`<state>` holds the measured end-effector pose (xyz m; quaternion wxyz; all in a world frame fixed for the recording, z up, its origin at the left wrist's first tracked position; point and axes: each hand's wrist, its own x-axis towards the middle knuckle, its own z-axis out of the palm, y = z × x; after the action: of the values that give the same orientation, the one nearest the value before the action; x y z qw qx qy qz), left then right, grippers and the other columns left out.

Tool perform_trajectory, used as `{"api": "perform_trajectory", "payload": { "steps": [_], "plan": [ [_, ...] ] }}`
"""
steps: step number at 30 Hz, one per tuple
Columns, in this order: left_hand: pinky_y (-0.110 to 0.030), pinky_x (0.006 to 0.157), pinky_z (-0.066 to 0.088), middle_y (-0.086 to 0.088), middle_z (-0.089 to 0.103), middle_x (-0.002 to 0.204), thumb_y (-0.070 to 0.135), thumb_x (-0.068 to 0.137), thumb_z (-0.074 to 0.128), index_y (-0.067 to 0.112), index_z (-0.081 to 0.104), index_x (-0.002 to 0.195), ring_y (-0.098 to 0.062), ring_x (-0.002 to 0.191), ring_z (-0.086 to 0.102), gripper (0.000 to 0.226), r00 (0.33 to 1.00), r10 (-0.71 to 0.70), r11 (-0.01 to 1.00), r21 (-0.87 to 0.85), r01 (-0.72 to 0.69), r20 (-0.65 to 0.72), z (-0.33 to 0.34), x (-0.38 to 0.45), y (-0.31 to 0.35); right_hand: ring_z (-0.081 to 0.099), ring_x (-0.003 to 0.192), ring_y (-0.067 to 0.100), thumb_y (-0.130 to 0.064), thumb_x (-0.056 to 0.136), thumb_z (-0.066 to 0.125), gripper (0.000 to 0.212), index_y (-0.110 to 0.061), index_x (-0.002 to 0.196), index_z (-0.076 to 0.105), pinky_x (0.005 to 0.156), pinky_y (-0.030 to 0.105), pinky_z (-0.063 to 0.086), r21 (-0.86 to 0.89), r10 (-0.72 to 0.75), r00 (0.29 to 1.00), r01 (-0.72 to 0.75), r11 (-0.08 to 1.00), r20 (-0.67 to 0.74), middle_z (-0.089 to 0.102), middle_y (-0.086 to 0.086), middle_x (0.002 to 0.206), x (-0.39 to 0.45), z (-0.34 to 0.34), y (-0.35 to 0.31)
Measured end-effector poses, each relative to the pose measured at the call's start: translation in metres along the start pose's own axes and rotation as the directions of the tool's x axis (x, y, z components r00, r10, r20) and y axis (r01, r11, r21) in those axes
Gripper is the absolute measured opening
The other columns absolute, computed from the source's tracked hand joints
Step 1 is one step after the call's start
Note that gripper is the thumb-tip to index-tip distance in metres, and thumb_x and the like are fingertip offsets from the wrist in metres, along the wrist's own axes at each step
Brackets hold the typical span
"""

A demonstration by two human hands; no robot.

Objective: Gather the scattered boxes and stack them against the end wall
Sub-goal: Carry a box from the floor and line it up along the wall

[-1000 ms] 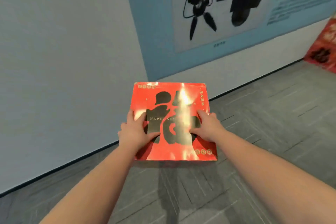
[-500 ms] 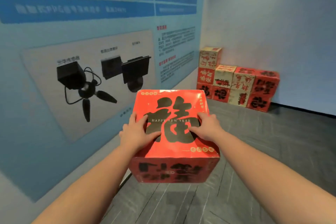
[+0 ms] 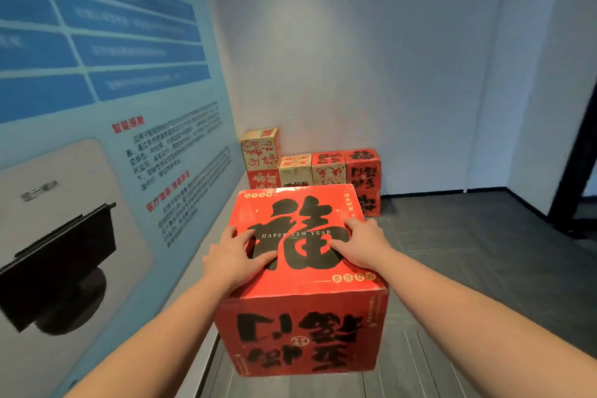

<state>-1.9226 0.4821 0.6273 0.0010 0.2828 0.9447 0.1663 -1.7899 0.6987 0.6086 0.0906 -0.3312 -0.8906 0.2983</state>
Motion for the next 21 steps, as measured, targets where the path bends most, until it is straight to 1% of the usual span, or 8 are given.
{"api": "perform_trajectory", "payload": {
  "steps": [7, 8, 11, 12, 15, 18, 21],
  "plan": [
    [-0.044, 0.104, 0.035, 0.002, 0.026, 0.153, 0.073, 0.075, 0.056, 0.045, 0.038, 0.139, -0.032, 0.133, 0.039, 0.072, 1.0, -0.008, 1.0, -0.018, 0.008, -0.022, 0.011, 0.171, 0.046, 0.045, 0.12, 0.035, -0.057, 0.084, 0.059, 0.058, -0.022, 0.129, 0.05, 0.1, 0.04, 0.043, -0.002, -0.003, 1.0, 0.003, 1.0, -0.024, 0.044, 0.017, 0.128, 0.177, -0.034, -0.001],
    [-0.044, 0.104, 0.035, 0.002, 0.026, 0.153, 0.073, 0.075, 0.056, 0.045, 0.038, 0.139, -0.032, 0.133, 0.039, 0.072, 1.0, -0.009, 1.0, -0.018, 0.009, -0.022, 0.012, 0.194, 0.05, 0.046, 0.119, 0.035, -0.057, 0.083, 0.059, 0.056, -0.022, 0.127, 0.051, 0.099, 0.039, 0.043, -0.006, -0.005, 1.0, 0.005, 1.0, -0.025, 0.045, 0.017, 0.127, 0.199, -0.036, -0.002],
    [-0.044, 0.104, 0.034, 0.004, 0.027, 0.152, 0.072, 0.074, 0.057, 0.046, 0.038, 0.139, -0.032, 0.132, 0.039, 0.073, 1.0, -0.012, 0.999, -0.035, 0.011, -0.01, 0.017, 0.26, 0.053, 0.044, 0.117, 0.034, -0.061, 0.081, 0.058, 0.051, -0.021, 0.111, 0.053, 0.094, 0.041, 0.043, -0.013, -0.005, 1.0, 0.005, 1.0, -0.027, 0.052, 0.018, 0.121, 0.266, -0.036, -0.006],
    [-0.044, 0.105, 0.034, 0.004, 0.028, 0.151, 0.072, 0.074, 0.058, 0.046, 0.038, 0.139, -0.031, 0.132, 0.039, 0.072, 1.0, -0.008, 0.999, -0.041, 0.008, -0.003, 0.019, 0.284, 0.053, 0.044, 0.117, 0.034, -0.061, 0.08, 0.058, 0.051, -0.02, 0.11, 0.053, 0.092, 0.041, 0.044, -0.013, -0.002, 1.0, 0.002, 1.0, -0.025, 0.052, 0.019, 0.12, 0.29, -0.035, -0.007],
    [-0.044, 0.105, 0.035, 0.003, 0.028, 0.151, 0.072, 0.074, 0.057, 0.048, 0.038, 0.138, -0.032, 0.132, 0.04, 0.071, 1.0, 0.021, 0.999, -0.05, -0.021, 0.012, 0.029, 0.364, 0.051, 0.043, 0.119, 0.034, -0.061, 0.082, 0.057, 0.057, -0.019, 0.12, 0.053, 0.091, 0.039, 0.044, -0.019, 0.005, 0.999, -0.006, 1.0, -0.04, 0.048, 0.018, 0.123, 0.363, -0.032, -0.012],
    [-0.046, 0.106, 0.035, 0.003, 0.025, 0.154, 0.076, 0.072, 0.055, 0.045, 0.039, 0.139, -0.032, 0.133, 0.039, 0.077, 0.998, 0.061, 0.998, -0.031, -0.06, 0.019, 0.039, 0.455, 0.053, 0.044, 0.12, 0.034, -0.064, 0.079, 0.056, 0.063, -0.022, 0.126, 0.052, 0.094, 0.041, 0.045, -0.007, 0.027, 0.997, -0.028, 1.0, -0.072, 0.05, 0.015, 0.125, 0.443, -0.025, -0.012],
    [-0.047, 0.106, 0.033, 0.003, 0.023, 0.155, 0.079, 0.07, 0.053, 0.043, 0.037, 0.141, -0.031, 0.134, 0.036, 0.081, 0.995, 0.091, 0.995, -0.033, -0.09, 0.039, 0.045, 0.547, 0.06, 0.045, 0.119, 0.031, -0.067, 0.073, 0.054, 0.062, -0.026, 0.12, 0.055, 0.095, 0.044, 0.046, 0.006, 0.058, 0.995, -0.057, 0.998, -0.084, 0.055, 0.011, 0.122, 0.53, -0.026, -0.016]
  ]
}}
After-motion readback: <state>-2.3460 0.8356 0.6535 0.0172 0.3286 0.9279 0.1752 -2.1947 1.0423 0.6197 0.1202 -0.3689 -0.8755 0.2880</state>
